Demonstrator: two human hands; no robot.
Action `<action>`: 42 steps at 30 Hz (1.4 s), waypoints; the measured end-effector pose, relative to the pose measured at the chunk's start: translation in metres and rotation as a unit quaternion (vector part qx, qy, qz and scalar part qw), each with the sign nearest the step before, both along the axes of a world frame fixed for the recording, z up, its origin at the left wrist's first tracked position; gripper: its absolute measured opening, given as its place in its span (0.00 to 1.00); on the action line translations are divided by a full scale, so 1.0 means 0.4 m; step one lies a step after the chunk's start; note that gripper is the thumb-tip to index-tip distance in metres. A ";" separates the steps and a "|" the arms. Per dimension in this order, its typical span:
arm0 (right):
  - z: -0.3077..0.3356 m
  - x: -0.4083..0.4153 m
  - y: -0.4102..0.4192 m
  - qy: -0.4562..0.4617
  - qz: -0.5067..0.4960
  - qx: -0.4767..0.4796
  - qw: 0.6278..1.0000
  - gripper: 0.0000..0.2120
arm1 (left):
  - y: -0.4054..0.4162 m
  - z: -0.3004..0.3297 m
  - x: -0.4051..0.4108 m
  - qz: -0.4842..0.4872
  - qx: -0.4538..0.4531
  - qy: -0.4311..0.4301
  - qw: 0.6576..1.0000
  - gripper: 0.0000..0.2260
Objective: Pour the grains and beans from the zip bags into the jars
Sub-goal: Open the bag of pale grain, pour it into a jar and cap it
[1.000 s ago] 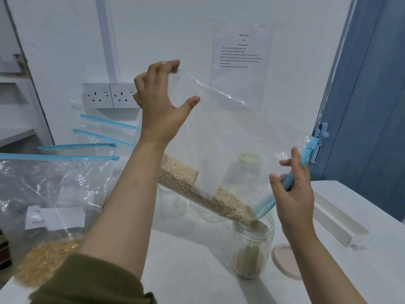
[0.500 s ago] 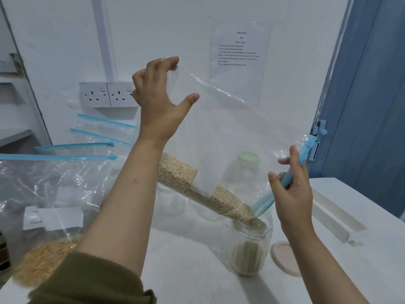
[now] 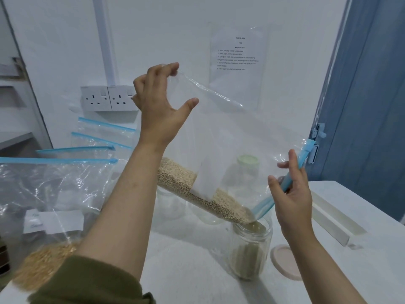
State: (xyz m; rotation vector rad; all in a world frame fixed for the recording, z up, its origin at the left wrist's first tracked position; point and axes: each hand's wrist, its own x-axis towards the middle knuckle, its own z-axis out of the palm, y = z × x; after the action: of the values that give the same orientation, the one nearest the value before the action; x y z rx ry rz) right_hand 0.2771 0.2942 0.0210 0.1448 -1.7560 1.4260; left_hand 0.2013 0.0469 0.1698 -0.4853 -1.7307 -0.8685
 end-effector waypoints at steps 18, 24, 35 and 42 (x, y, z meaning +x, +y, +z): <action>0.004 0.006 -0.005 -0.005 -0.004 0.001 1.000 0.32 | -0.003 0.002 0.002 -0.001 0.001 -0.002 1.000 0.28; 0.004 0.003 -0.004 -0.006 -0.009 -0.002 1.000 0.32 | 0.000 0.005 0.008 -0.002 0.000 -0.003 1.000 0.28; 0.002 0.005 -0.004 -0.003 -0.008 -0.002 1.000 0.32 | -0.001 0.008 0.014 -0.007 0.002 -0.006 1.000 0.28; 0.001 0.009 -0.010 -0.004 -0.014 -0.005 1.000 0.31 | -0.003 0.008 0.020 -0.009 -0.001 -0.009 1.000 0.28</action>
State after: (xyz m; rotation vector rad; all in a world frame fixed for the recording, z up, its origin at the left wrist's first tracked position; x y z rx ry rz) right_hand 0.2807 0.2902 0.0214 0.1103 -1.7509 1.4162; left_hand 0.2093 0.0458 0.1731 -0.4960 -1.7461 -0.8872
